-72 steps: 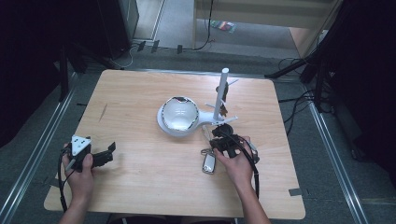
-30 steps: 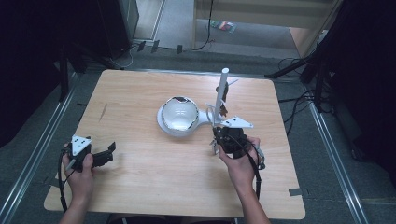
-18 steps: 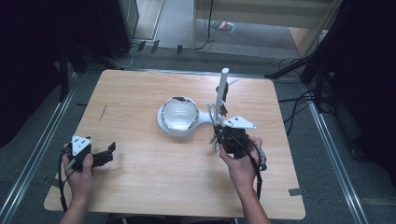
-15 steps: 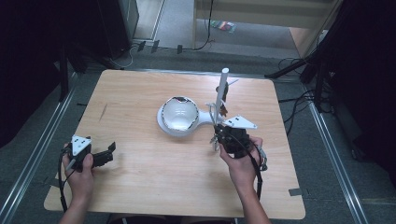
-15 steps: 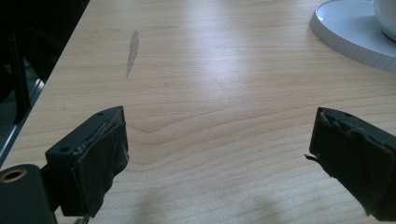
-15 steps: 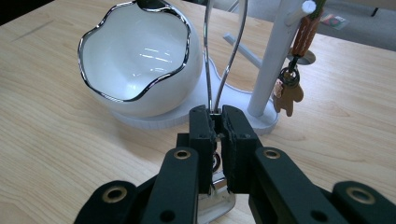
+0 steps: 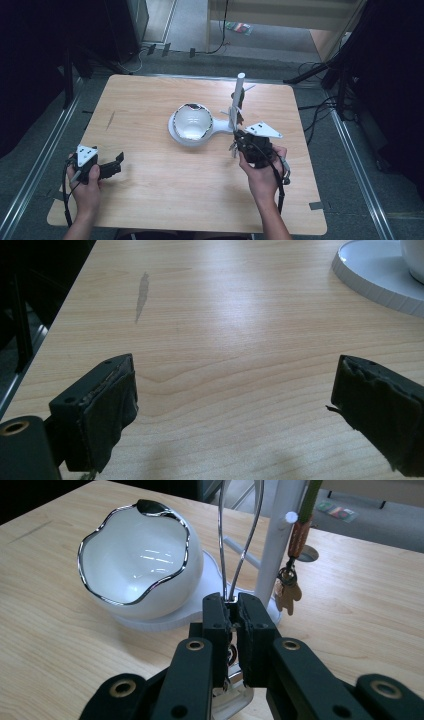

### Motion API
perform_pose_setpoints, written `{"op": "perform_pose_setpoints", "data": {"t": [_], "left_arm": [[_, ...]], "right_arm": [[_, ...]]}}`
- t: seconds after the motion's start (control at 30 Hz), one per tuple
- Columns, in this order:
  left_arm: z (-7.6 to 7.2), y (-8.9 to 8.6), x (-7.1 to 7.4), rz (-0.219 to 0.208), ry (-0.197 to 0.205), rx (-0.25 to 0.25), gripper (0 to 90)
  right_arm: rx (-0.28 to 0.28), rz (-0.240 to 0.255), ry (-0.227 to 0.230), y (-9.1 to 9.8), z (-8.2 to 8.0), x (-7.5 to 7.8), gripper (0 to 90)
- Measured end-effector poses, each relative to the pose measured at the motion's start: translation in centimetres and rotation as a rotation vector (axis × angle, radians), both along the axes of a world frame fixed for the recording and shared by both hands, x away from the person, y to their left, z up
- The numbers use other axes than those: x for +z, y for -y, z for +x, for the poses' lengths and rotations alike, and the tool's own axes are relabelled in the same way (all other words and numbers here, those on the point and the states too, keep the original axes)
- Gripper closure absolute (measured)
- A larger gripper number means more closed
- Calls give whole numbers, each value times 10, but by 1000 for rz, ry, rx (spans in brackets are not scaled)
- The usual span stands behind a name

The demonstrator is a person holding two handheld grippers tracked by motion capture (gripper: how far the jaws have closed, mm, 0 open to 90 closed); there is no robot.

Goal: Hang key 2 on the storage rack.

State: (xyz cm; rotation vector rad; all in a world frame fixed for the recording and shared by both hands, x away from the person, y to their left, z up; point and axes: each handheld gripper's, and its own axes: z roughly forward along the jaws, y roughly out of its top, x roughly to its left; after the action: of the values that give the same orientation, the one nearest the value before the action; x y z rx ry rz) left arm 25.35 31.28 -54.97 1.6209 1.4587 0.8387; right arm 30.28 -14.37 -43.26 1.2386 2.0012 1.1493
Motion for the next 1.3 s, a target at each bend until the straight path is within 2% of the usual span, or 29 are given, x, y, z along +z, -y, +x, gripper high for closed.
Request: {"op": "perform_pose_setpoints", "data": {"t": [0.5,1.3], "left_arm": [[0,0,0,0,0,0,49],[0,0,0,-1,-1,-1,49]], "right_arm": [[-40,10,6,9,4,3,846],[-70,7,-26,13,15,-8,846]]}}
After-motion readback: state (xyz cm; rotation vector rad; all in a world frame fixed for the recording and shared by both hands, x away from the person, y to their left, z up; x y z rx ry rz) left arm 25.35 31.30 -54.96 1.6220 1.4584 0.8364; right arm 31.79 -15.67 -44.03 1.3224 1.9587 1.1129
